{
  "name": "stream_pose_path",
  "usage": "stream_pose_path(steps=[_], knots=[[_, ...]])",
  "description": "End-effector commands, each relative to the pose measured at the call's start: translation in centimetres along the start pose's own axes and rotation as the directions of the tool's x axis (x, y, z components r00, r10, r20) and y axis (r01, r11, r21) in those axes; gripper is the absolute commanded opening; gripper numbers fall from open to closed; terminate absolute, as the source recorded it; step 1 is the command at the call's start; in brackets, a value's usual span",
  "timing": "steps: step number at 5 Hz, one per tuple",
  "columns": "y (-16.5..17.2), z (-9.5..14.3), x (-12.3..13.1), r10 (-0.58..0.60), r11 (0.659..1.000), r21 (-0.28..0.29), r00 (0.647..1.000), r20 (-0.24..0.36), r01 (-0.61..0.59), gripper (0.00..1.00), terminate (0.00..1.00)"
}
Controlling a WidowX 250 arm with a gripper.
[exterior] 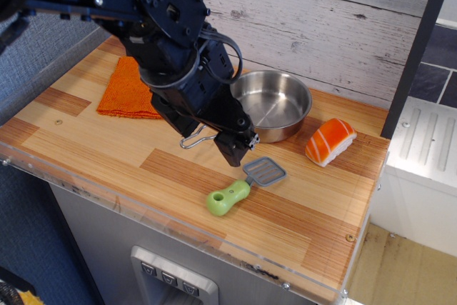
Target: Put the sushi in front of the orange rag.
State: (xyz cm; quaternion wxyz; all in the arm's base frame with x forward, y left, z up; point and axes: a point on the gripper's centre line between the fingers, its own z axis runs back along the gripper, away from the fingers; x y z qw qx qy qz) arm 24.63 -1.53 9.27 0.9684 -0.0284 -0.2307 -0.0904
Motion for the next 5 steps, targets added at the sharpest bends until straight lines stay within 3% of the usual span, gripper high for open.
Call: stream_pose_path(steps=[1,5], knots=[[0.0,0.0,0.0,0.000,1.000,0.000,1.000,0.000,0.000,1.00,0.00],[-2.7,-4.2,5.4,-0.105,0.994,-0.027,0.991,0.085,0.108,1.00,0.00]])
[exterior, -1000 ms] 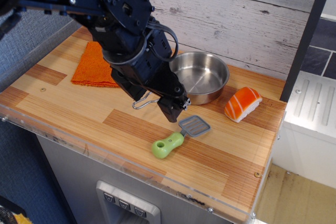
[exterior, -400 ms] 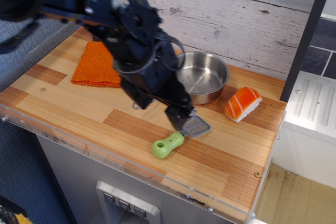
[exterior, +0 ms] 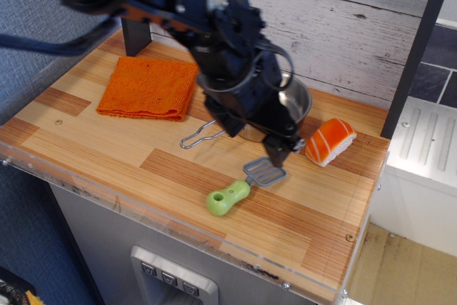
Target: Put the sushi in front of the orange rag.
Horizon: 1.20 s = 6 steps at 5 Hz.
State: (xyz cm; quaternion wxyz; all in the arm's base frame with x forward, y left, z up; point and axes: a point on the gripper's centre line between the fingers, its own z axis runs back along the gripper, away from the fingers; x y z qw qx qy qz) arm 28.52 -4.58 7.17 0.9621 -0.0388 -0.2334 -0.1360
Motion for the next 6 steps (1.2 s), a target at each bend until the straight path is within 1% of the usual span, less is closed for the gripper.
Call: stream_pose_path(steps=[1,3,4,5,6], knots=[[-0.6,-1.9,3.6,-0.048,0.999,0.018,0.993,0.105,0.046,1.00,0.00],[-2.2,-4.7,5.5,-0.057,0.998,0.004,0.990,0.129,0.057,1.00,0.00],[-2.8,-5.4,6.1,-0.065,0.998,-0.003,0.989,0.131,0.066,1.00,0.00],[-3.3,-6.1,6.0,-0.072,0.997,-0.002,0.989,0.126,0.073,1.00,0.00],[-3.2,-6.4,5.8,-0.059,0.998,0.031,0.990,0.128,0.055,0.00,0.00]])
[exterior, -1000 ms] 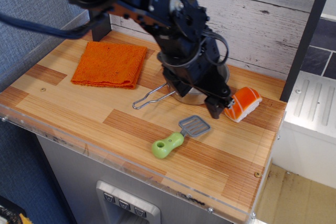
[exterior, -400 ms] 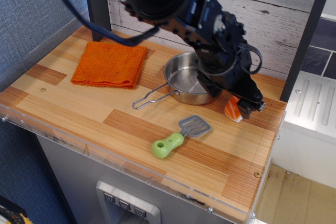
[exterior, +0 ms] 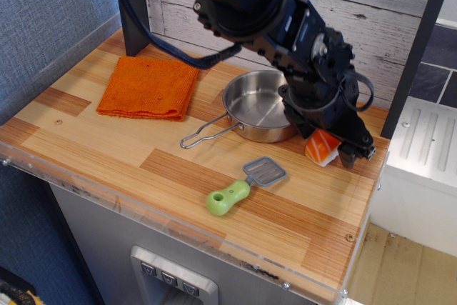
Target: Put the sushi in front of the orange rag.
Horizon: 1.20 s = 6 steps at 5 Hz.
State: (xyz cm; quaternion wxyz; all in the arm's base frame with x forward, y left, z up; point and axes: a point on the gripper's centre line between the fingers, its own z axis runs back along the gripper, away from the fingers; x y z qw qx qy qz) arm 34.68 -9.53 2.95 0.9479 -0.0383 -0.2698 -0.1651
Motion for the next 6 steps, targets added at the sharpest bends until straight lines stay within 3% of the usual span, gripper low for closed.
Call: stream_pose_path(steps=[1,4,6], knots=[[0.0,0.8,1.2,0.031,0.998,0.054,0.998,0.057,-0.034,0.00,0.00],[0.9,2.0,1.8,0.075,0.995,0.063,0.995,0.068,-0.079,0.00,0.00],[1.8,6.0,3.2,0.074,0.994,0.069,0.989,0.129,-0.084,0.00,0.00]])
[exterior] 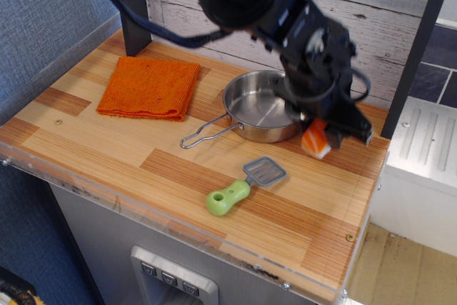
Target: Put the sushi in front of the orange rag.
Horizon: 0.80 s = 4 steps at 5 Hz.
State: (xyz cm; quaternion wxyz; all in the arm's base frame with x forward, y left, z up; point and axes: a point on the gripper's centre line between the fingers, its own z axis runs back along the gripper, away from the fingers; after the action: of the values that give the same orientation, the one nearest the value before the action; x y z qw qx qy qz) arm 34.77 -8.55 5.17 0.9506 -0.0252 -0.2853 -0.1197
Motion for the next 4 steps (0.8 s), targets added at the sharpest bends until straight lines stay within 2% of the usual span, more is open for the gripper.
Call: stream_pose_path(steps=[1,2,4], knots=[[1.0,6.3,1.9,0.019,1.000,0.015,0.993,0.121,-0.021,0.00,0.00],[1.6,8.8,0.7,0.034,0.999,0.030,0.992,0.120,-0.038,0.00,0.00],[5.3,11.7,-2.5,0.123,0.982,0.130,0.988,0.089,-0.134,0.00,0.00]])
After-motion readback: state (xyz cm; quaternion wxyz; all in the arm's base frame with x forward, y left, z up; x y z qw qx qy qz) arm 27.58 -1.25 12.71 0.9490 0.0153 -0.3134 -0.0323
